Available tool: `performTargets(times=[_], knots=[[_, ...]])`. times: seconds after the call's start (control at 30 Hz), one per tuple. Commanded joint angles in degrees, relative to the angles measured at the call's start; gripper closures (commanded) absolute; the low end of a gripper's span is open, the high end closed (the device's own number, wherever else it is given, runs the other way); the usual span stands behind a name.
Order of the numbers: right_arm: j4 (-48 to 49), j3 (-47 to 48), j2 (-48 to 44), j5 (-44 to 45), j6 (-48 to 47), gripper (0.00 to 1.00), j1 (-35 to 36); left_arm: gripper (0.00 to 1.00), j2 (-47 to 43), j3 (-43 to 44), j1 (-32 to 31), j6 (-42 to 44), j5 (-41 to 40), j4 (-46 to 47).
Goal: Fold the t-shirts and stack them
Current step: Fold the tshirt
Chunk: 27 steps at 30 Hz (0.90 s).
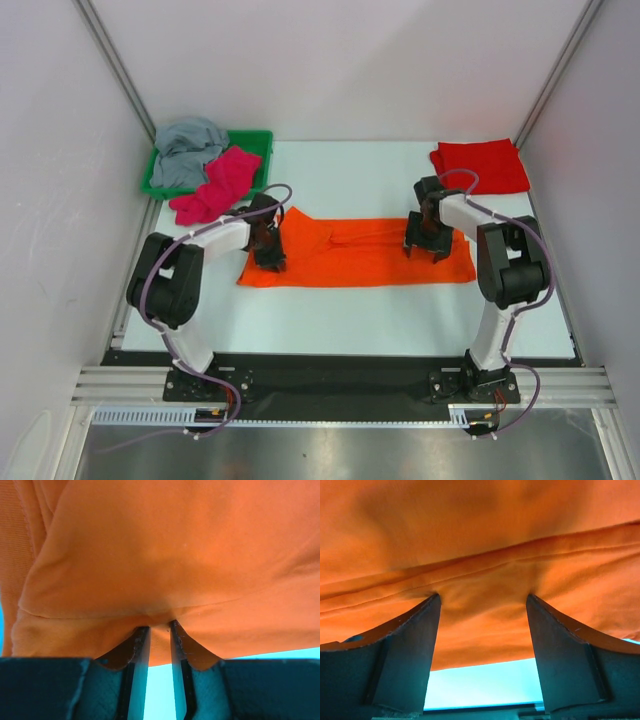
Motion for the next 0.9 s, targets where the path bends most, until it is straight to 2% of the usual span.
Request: performTargets(times=[0.0,0.2,0.47,0.6,0.7,0.77,0.87], knots=[[-4.4,-9.0,-0.6,2.0,4.9,0.26,3.2,0.72,2.2,2.9,2.2,5.4,-2.6,1.0],[-4.1,-16.7,-9.2,-3.3,11.1,0.26,10.0,0.7,4.0,6.3,5.4,12.6,-0.9,-0.8],[-10.2,-12.5,-14.5,-7.3,12.8,0.26,19.9,0.59,-2.6,4.0,12.2,15.5,2.4,-1.7],[-14.9,-3.1,-17.8,-3.4,9.9,0.26,20.1,0.58,-8.9,4.5,12.1,13.9,3.1,-2.0],[-17.7,2.2,-16.4,-1.2,5.3,0.25,18.3,0.53,-13.6,4.0,11.9,10.1,6.8,0.2],[-17.9,5.3,-14.1,-0.8,2.8,0.26,16.6,0.53,-15.3,3.8,10.4,7.5,7.8,1.4],[-17.0,7.9,-11.3,-1.4,-1.4,0.26,12.5,0.56,-15.1,4.5,6.1,5.0,3.6,2.2]])
